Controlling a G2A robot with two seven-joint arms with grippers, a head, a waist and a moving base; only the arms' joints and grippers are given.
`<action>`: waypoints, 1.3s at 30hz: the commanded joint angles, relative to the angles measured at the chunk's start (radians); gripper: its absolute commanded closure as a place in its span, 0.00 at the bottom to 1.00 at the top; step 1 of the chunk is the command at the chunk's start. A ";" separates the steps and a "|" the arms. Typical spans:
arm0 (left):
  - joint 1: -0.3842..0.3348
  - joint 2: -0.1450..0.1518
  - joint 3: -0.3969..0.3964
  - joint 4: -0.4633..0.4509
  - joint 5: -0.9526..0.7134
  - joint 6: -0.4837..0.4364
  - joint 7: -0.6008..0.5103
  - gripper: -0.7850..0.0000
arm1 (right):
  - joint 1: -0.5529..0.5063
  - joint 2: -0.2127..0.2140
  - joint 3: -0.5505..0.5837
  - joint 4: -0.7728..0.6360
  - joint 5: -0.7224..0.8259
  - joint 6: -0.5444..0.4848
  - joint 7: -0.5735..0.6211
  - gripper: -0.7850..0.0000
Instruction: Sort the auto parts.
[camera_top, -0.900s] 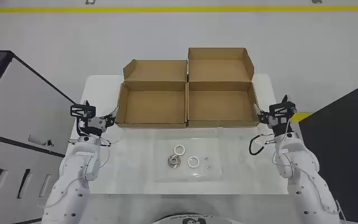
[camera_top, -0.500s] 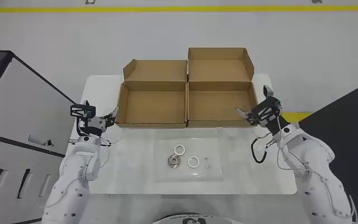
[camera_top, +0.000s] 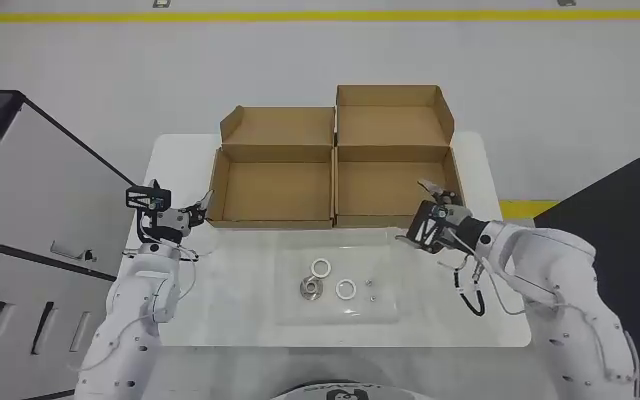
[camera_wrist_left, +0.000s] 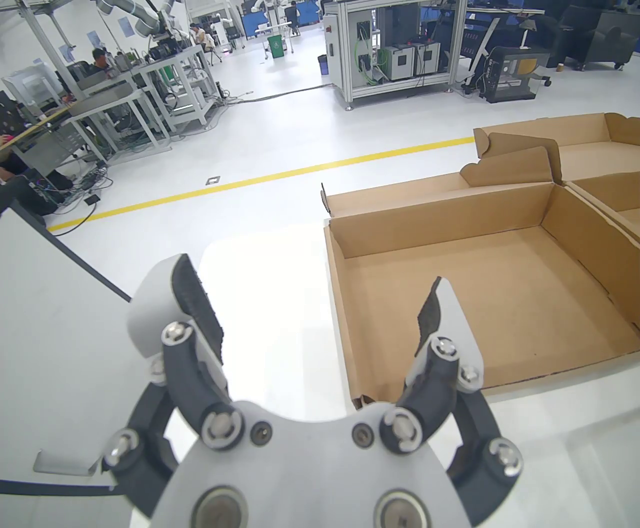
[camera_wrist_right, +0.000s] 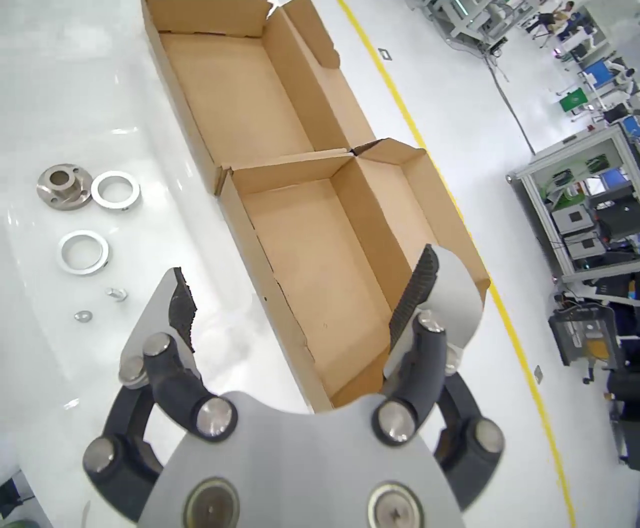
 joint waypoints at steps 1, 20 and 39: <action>0.000 0.000 0.000 0.000 0.000 0.000 0.000 0.00 | 0.021 0.004 -0.012 -0.002 0.021 -0.033 0.045 0.00; 0.000 0.000 0.000 0.000 0.000 0.000 0.000 0.00 | 0.226 0.102 -0.340 0.009 0.157 -0.051 0.290 0.00; 0.000 0.000 0.000 0.000 0.000 0.000 0.000 0.00 | 0.480 0.302 -0.687 0.008 0.394 0.107 0.449 0.00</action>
